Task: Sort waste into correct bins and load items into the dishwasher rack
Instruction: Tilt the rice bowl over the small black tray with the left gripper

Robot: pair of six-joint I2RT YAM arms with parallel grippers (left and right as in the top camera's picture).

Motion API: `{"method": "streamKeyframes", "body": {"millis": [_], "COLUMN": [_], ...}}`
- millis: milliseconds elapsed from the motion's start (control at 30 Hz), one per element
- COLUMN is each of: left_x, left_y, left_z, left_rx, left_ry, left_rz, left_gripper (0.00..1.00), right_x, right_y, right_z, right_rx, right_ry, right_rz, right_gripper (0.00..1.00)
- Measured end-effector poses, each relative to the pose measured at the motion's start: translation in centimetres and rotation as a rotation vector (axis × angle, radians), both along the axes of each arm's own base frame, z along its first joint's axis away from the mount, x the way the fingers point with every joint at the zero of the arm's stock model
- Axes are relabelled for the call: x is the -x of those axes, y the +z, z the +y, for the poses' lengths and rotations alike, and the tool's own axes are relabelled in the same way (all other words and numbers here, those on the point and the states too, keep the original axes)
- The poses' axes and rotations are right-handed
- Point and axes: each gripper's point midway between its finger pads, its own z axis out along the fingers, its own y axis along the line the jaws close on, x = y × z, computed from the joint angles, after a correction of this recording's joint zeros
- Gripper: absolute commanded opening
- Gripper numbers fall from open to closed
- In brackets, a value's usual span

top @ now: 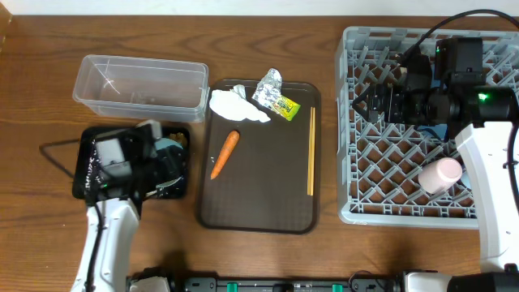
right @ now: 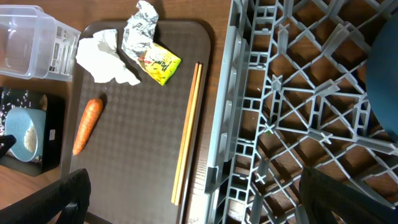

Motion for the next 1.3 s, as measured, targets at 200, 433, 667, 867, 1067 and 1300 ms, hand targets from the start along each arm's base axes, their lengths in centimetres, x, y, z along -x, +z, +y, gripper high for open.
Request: {"method": "streamKeyframes", "body": {"millis": [200,433,667,867,1067,1300], "left_x": [-0.4,-0.7,-1.0,-1.5,-1.9,-2.0], "left_y": [-0.8,-3.1,-3.3,-3.0,-3.1,-3.7], "left_z": [0.2,1.7,1.8,1.8,1.0,0.8], "left_rx": [-0.214,-0.341,-0.351,-0.363,-0.352,-0.370], "left_ry": [0.006,0.044,0.042,0.028,-0.011,-0.020], "left_rz": [0.013,0.079,0.076,0.048,0.031,0.042], "left_gripper": [0.46,0.44,0.42,0.39,0.39,0.35], "right_x": [0.0,0.0,0.1,0.1,0.1,0.2], "right_y": [0.0,0.0,0.0,0.0,0.0,0.0], "right_z": [0.1,0.2,0.2,0.2,0.2,0.2], "right_rx": [-0.011,-0.016,-0.017,-0.018,-0.018,-0.018], "right_ry": [-0.006,-0.009,-0.011,-0.011,-0.011,-0.011], "right_rz": [0.004,0.007,0.011,0.012,0.013,0.018], "right_gripper": [0.99,0.99,0.99,0.99,0.99,0.99]}}
